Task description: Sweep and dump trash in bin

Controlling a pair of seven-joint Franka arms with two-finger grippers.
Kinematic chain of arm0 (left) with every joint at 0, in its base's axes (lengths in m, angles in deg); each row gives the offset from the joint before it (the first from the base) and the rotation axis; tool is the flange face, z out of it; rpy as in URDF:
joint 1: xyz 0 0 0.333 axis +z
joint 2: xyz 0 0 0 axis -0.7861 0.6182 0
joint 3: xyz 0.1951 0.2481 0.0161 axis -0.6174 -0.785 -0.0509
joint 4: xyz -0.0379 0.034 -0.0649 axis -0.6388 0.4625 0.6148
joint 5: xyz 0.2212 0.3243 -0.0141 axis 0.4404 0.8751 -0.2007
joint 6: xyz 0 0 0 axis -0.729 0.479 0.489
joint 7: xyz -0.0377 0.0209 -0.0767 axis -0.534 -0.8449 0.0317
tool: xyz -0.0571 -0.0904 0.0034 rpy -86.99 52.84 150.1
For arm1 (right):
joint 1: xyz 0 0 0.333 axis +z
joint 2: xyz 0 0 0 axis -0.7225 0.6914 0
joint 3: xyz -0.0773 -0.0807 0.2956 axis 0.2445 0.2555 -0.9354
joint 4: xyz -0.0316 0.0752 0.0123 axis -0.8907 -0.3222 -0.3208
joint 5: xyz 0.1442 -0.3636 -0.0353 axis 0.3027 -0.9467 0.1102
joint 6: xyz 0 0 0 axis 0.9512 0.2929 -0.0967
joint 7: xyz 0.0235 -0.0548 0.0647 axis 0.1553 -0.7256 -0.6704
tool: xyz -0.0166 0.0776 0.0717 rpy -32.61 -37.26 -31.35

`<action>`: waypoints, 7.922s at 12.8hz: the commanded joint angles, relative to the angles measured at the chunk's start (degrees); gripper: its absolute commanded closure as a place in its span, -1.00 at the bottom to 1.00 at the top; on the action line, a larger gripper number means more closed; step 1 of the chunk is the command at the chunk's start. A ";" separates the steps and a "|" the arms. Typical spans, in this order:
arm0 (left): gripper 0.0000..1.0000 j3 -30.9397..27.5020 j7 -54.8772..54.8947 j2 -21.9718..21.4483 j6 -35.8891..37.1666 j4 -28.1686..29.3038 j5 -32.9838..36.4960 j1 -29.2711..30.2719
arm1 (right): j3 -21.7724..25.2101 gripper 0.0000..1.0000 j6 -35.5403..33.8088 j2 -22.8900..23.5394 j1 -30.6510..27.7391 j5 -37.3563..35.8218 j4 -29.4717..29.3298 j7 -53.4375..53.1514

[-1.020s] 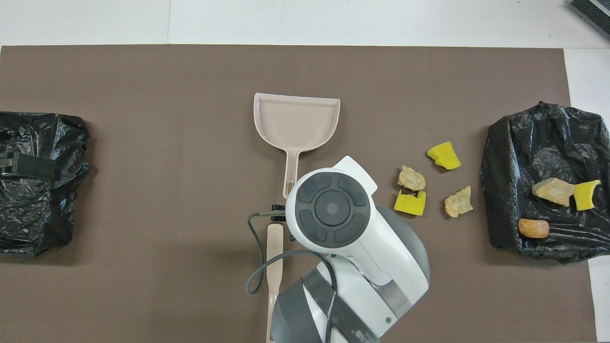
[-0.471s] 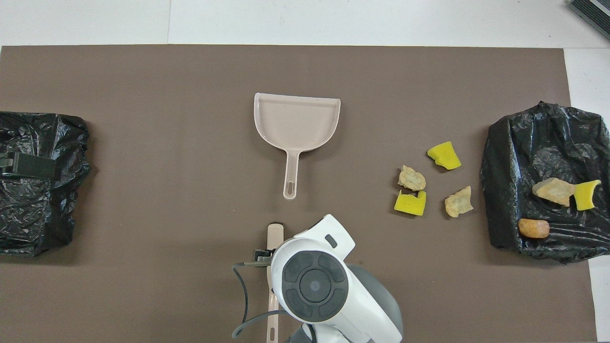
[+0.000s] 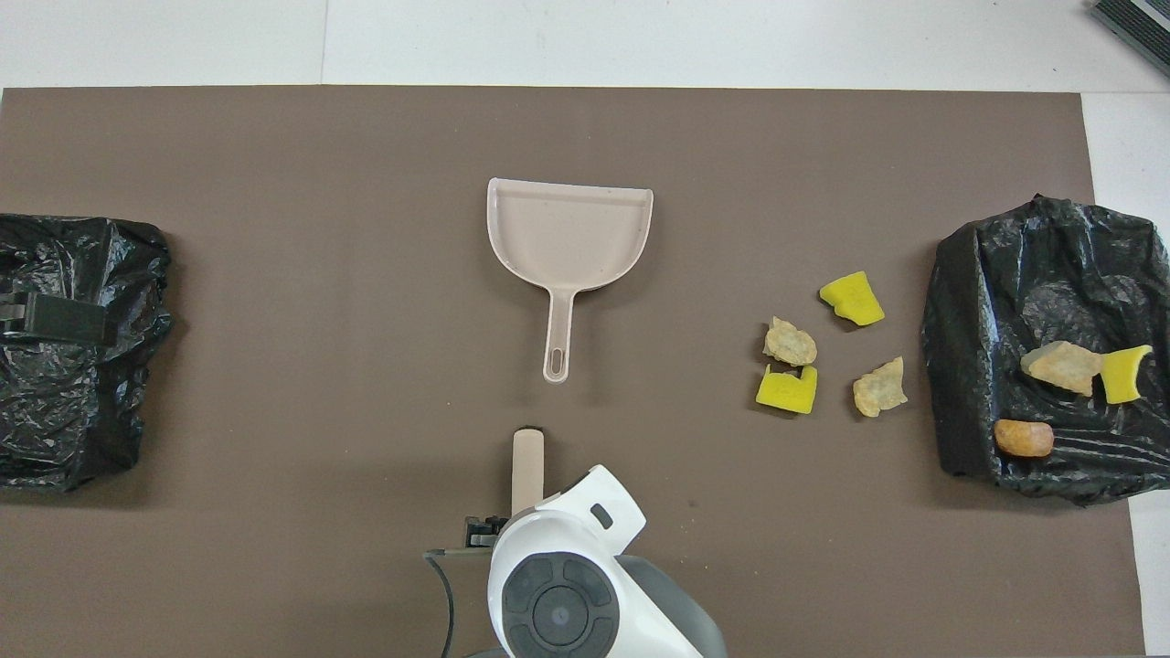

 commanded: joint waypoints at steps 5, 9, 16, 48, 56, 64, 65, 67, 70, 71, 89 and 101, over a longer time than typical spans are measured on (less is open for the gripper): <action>-1.00 0.28 0.12 -0.41 0.96 -0.14 0.98 0.54 | 0.12 -1.00 8.45 1.56 6.35 1.13 7.30 -4.58; -1.00 0.28 0.12 -0.41 0.96 -0.14 0.90 0.54 | 0.12 -0.70 9.79 2.00 6.62 1.13 8.81 -4.85; -1.00 0.28 0.12 -0.41 0.96 -0.14 0.90 0.54 | 0.12 0.61 9.70 2.61 6.62 1.22 8.37 -4.85; -1.00 2.22 -28.54 26.84 -41.40 5.48 0.28 -31.35 | 0.82 1.00 -16.16 -13.82 -45.48 -12.40 17.41 32.22; -0.60 2.13 -28.44 28.51 -42.37 7.69 0.55 -34.70 | 0.38 1.00 -9.37 -9.17 -39.87 -7.95 14.01 44.77; 1.00 1.78 -13.37 26.49 -37.71 7.16 0.46 -30.15 | 0.82 1.00 -20.01 -6.26 -40.73 -5.71 2.40 57.37; 1.00 1.69 -10.19 25.96 -36.58 7.16 0.46 -29.52 | 0.73 1.00 -18.96 -6.09 -41.53 -9.81 2.40 57.81; 1.00 1.60 -7.09 24.82 -34.38 7.33 0.46 -28.82 | 0.82 1.00 -15.37 -5.56 -43.20 -14.85 2.57 58.08; 0.99 1.78 -7.61 24.12 -34.63 9.00 0.28 -28.11 | 0.73 1.00 -10.27 -2.06 -46.19 -20.57 2.57 58.52; 0.30 1.78 -8.31 23.59 -35.33 10.05 -0.33 -28.20 | 0.73 1.00 -9.21 -1.43 -47.59 -20.32 3.10 59.48; 1.00 1.69 -10.95 22.18 -40.88 14.63 -0.25 -28.81 | 0.73 1.00 -20.71 -3.71 -51.73 -3.61 1.61 79.27; 1.00 0.64 49.44 13.23 -22.54 13.49 0.46 -17.57 | 0.38 1.00 -10.95 -15.75 -47.45 -3.17 18.39 57.59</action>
